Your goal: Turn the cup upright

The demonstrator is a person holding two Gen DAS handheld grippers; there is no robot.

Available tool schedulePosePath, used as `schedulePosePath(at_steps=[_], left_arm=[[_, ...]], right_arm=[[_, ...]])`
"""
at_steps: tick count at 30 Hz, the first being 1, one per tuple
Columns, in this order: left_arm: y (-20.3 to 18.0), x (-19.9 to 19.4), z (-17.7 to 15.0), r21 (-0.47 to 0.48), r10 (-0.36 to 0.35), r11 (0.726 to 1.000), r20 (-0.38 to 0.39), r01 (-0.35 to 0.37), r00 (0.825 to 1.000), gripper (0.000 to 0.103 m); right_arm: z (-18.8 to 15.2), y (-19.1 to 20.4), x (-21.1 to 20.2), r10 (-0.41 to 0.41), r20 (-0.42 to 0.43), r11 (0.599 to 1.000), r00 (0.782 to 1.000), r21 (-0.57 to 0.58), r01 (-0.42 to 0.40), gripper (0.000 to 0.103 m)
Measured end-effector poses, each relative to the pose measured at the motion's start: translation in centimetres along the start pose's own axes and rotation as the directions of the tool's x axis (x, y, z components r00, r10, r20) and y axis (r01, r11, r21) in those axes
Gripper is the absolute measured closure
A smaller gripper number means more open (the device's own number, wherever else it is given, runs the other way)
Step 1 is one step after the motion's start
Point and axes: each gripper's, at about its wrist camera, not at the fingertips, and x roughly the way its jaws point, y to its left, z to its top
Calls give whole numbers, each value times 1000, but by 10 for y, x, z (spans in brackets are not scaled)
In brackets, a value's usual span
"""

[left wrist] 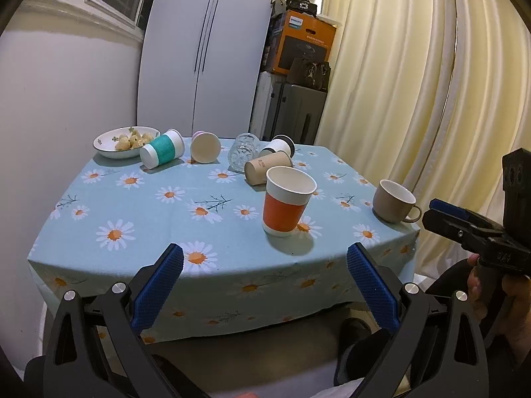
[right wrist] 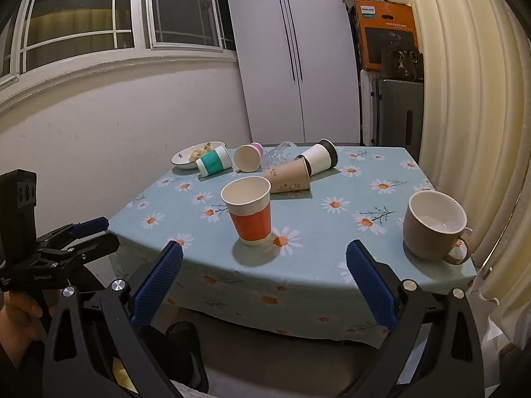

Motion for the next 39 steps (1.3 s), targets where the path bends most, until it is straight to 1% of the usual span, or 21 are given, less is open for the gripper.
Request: schedulePosePath(at_steps=[11,19,31,39], left_arm=[[1,0,0,-3,7,1000,-1,-7,1000,7],[1,1,-1,0,19,1000,-14,-19,1000,7],[1,0,0,2,29,1000,-14,-29,999,7],[-2,5,-1,13,32,999,-30,-32,999,7]], right_arm=[[-1,3,5,-9,-11,1000,1000,-15,9,5],[-6,6,12,-40,-28,999,999,-36,39,5],[-7,6,12,-43,-31,998,999,-35,42,5],[-7,7,13,-49,-36,998,998,-32,48,5]])
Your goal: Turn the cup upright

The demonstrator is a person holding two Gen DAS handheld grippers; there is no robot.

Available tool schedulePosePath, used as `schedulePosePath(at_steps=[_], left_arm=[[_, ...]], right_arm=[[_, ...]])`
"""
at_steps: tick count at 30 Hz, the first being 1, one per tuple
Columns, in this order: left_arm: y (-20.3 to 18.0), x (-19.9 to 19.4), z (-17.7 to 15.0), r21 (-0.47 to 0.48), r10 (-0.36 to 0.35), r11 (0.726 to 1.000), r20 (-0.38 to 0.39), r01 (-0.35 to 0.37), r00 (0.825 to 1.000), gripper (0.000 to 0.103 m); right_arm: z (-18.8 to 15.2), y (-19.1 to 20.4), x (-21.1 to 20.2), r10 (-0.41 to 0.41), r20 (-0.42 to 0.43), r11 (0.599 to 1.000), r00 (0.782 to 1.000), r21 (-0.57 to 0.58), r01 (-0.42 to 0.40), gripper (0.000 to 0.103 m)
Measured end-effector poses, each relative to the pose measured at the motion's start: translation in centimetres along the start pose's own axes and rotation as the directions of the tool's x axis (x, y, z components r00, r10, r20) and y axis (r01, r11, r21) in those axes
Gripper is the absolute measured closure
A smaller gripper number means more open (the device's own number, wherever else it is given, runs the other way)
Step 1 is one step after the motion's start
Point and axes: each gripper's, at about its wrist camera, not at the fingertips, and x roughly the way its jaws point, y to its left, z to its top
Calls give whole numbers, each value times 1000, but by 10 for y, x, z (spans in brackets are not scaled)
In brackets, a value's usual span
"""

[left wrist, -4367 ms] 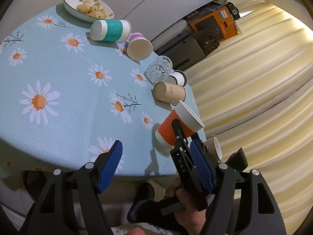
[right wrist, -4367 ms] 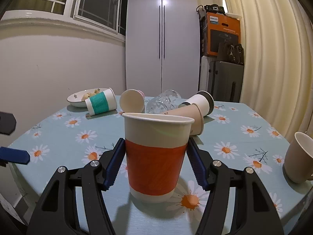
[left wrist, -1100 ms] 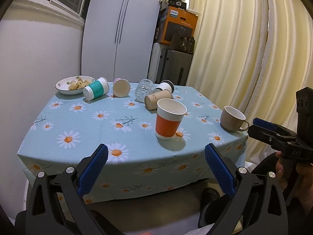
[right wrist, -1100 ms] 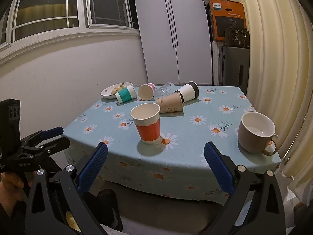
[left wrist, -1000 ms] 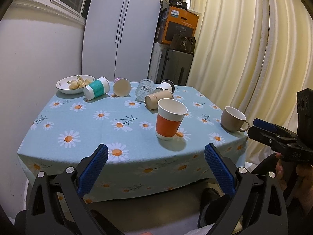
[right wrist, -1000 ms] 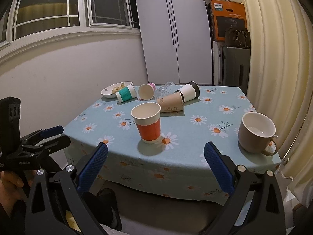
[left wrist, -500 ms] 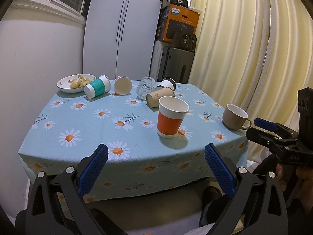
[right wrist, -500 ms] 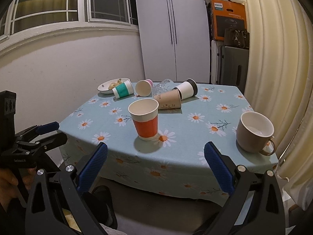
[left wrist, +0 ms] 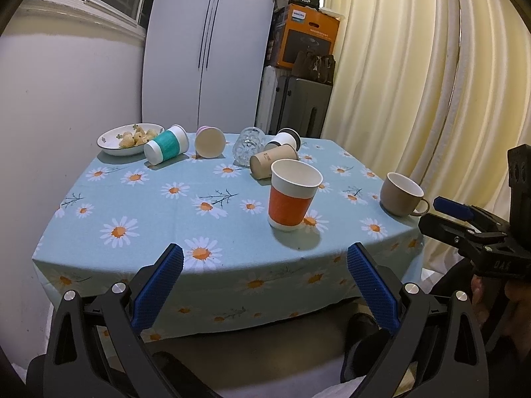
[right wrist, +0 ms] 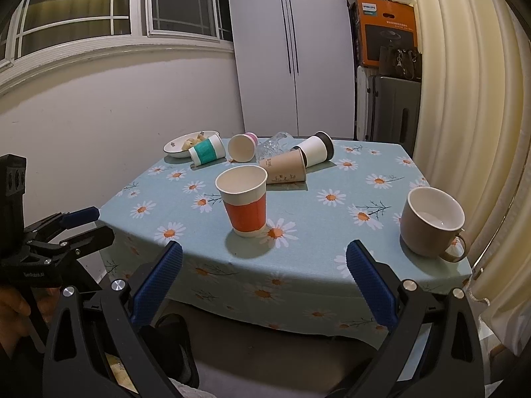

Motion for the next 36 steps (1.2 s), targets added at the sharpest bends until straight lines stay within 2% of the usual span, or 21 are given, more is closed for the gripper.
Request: schedulePosePath(at_steps=[36], left_arm=[[0,3,-1,-2,6,1000,-15,-6,1000,7]], right_arm=[[-3,-3,4,-6,-19,1000,1000,2,6,5]])
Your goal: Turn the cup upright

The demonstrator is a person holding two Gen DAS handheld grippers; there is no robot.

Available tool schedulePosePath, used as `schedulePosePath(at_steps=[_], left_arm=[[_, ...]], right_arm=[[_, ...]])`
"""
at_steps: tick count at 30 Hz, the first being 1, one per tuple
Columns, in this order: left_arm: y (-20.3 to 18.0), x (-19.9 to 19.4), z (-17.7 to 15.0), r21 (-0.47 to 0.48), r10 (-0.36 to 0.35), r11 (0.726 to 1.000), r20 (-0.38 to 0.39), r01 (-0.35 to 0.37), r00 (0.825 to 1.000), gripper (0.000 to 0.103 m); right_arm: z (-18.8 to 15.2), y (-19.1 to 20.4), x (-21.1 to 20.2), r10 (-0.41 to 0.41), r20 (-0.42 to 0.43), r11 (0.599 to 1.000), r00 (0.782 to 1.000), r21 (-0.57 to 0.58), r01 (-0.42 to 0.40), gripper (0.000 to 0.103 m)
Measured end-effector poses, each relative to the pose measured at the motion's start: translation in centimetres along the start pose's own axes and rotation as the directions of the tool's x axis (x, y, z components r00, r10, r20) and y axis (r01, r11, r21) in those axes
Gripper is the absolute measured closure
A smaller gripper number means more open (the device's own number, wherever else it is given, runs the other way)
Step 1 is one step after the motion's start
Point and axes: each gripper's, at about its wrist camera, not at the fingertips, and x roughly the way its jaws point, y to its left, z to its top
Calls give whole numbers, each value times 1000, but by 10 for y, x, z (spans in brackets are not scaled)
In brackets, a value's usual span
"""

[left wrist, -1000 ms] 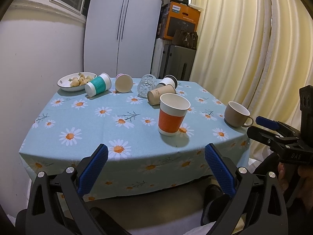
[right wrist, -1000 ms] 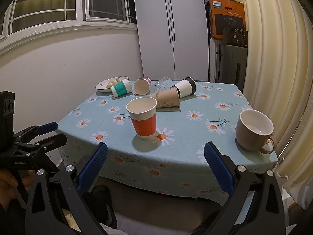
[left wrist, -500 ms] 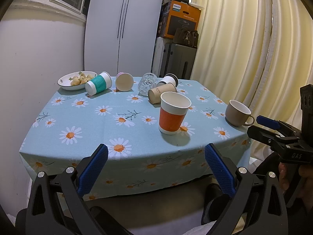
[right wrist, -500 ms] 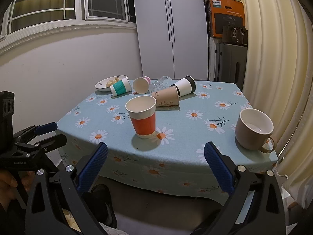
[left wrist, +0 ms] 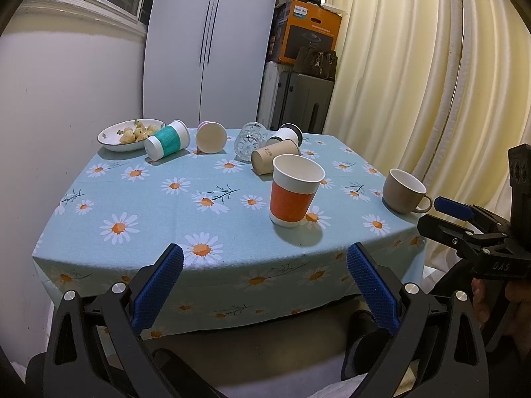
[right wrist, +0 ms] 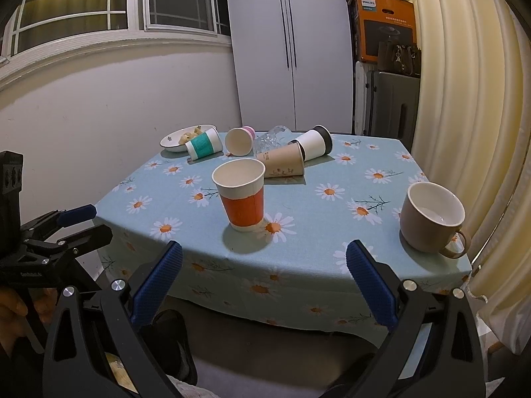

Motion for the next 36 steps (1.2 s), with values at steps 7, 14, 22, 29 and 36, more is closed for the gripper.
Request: schedulePosePath(at_steps=[7,14,22,29,36], left_arm=[[0,-1,-1,-6,-7,1000,2,7,1000,7],[-1,-1,0,0,-6,1000,-2,6,1000,7],[1,-2,1,-10,-20,1000,-2,20,1000,7],[-2,0,1,1,-20,1000,-7,20,1000,7],[-3,0,0,2,-13,1000,-5,13,1000,7]], right_arm=[[0,0,0,1,0,1000,1000,1,-1,5],[0,0,0,1,-1,1000,1000,0,-1,5],[0,0,0,-1,-2,1000,1000,-1,1,5],[0,0,0,1,-2,1000,1000,-3,-1,5],[-1,-1,-1,0,-2,1000,1000,-3,0,5]])
